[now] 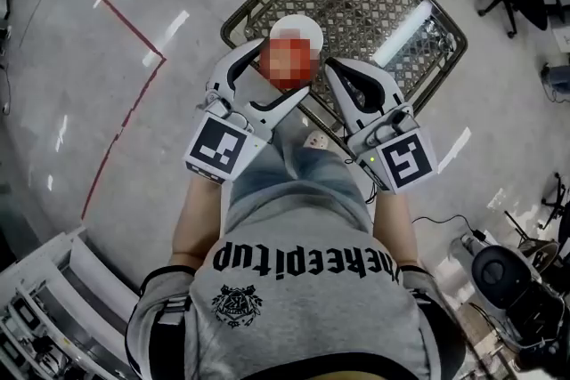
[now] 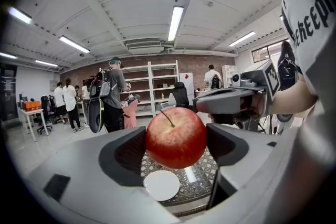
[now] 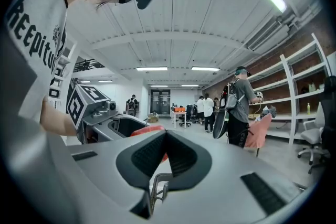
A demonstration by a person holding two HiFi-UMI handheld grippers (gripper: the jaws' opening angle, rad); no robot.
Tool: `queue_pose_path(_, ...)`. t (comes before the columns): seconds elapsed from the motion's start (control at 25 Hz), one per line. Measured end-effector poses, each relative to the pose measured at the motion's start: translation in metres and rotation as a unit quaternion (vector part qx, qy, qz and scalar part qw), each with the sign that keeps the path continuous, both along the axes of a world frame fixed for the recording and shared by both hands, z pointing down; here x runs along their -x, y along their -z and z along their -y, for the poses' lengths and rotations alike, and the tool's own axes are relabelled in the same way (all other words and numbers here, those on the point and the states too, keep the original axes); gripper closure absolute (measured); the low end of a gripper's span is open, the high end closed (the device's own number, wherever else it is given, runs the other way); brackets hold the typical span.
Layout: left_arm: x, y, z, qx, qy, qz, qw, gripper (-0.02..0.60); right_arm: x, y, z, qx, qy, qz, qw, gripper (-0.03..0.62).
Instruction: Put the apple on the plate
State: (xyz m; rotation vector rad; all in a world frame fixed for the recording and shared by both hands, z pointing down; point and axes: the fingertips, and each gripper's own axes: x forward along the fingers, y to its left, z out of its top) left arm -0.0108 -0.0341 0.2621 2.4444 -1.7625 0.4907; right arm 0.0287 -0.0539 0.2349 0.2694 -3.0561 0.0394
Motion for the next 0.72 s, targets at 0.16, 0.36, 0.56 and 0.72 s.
queue_pose_path(0.16, 0.007, 0.003, 0.004, 0.001, -0.028, 0.003, 0.9996, 0.201, 0.008, 0.005, 0.003, 0.001, -0.026, 0.009, 1.0, 0.582)
queue_pose_path(0.36, 0.016, 0.005, 0.005, 0.004, -0.064, 0.006, 0.998, 0.201, 0.018, 0.006, 0.003, 0.004, -0.059, 0.007, 0.998, 0.582)
queue_pose_path(0.56, 0.034, 0.006, 0.008, 0.01, -0.098, 0.007, 0.9952, 0.201, 0.036, 0.008, 0.005, 0.008, -0.091, 0.004, 0.996, 0.582)
queue_pose_path(0.72, 0.046, 0.002, 0.013, 0.013, -0.124, 0.009, 0.9922, 0.201, 0.047, 0.004, 0.008, 0.013, -0.115, 0.001, 0.993, 0.582)
